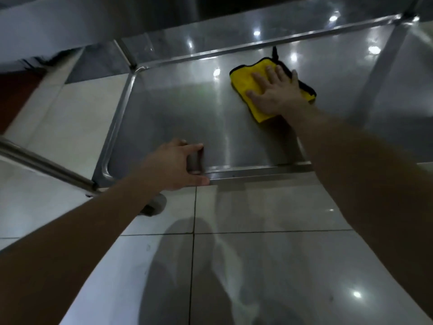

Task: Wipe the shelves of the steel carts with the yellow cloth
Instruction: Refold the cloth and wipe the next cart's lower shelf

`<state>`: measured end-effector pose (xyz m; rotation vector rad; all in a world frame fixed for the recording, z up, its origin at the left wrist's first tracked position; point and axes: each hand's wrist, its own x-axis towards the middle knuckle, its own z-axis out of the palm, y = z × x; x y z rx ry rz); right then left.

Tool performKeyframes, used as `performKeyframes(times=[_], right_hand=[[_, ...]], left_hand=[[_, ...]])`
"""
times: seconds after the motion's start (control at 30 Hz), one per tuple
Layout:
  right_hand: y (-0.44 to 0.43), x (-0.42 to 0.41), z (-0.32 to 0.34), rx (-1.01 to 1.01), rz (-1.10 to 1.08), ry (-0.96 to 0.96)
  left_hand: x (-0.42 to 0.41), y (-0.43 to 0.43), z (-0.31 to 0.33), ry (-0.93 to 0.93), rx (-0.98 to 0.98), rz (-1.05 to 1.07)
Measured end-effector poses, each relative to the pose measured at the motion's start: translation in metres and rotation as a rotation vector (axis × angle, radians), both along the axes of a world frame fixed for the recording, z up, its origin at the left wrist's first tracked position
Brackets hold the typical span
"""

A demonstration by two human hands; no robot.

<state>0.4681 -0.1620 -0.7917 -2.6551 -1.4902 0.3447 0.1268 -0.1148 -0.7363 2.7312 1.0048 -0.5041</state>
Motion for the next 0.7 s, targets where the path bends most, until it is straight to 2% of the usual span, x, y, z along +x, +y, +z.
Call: performKeyframes(times=[0.17,0.3,0.53,0.63,0.7], right_hand=[[0.031,-0.041,0.001,0.004,0.129,0.008],[0.022,-0.08,-0.003,0.013,0.232,0.005],[-0.068,-0.133,-0.004,0.033,0.342,0.013],[-0.109,-0.144,0.001,0.034,0.378,0.046],[-0.133,-0.14,0.006,0.029,0.442,-0.008]], left_hand=[[0.001,-0.002,0.002,0.007,-0.017,0.021],[-0.001,-0.006,0.004,-0.004,-0.027,0.011],[0.0,-0.009,0.006,-0.099,-0.053,-0.008],[0.0,-0.009,0.008,-0.092,-0.099,-0.038],[0.0,-0.011,0.011,-0.072,-0.088,-0.054]])
